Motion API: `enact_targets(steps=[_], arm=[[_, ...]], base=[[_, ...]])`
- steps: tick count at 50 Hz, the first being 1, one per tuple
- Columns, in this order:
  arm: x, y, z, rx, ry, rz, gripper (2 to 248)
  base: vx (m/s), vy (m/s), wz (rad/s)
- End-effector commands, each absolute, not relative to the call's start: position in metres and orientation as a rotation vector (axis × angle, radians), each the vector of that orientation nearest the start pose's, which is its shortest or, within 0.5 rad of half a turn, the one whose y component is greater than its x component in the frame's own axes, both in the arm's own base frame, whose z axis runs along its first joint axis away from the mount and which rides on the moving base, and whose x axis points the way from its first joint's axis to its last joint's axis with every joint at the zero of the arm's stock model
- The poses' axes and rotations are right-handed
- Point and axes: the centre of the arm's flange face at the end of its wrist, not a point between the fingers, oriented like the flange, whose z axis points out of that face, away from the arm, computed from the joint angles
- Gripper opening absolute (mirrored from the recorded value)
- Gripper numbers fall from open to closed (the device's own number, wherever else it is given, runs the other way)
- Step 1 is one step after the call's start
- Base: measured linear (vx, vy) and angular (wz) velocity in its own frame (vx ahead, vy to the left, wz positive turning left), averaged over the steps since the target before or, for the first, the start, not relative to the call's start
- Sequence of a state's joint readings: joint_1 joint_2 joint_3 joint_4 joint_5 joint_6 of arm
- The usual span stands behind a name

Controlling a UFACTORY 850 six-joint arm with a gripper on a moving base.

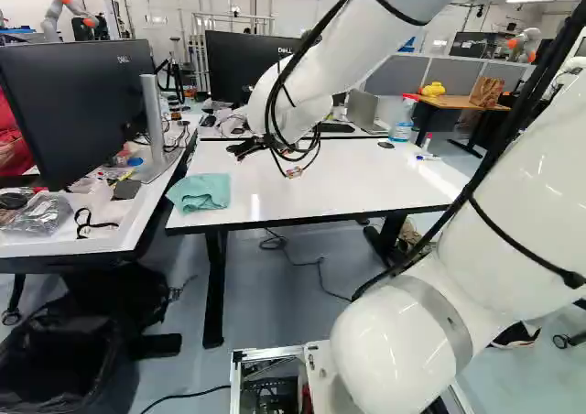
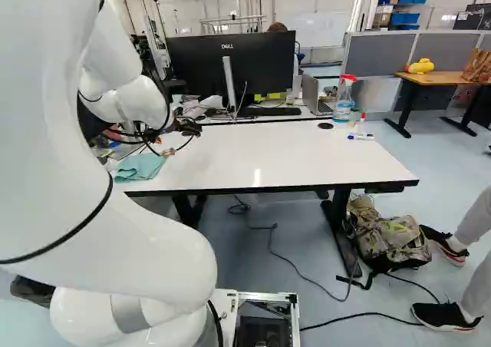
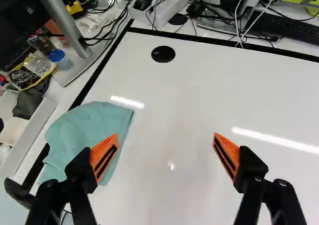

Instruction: Clean the table with the green towel

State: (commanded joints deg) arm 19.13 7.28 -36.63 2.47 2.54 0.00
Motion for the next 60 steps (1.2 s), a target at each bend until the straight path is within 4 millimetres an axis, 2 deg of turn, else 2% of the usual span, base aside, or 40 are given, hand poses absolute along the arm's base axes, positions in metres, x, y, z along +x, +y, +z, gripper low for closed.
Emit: enact_targets(steps=[60], arm=[[0.409, 0.045, 0.485, -2.833, -0.093, -1.214, 247]], base=[[0.000, 0.000, 0.000]])
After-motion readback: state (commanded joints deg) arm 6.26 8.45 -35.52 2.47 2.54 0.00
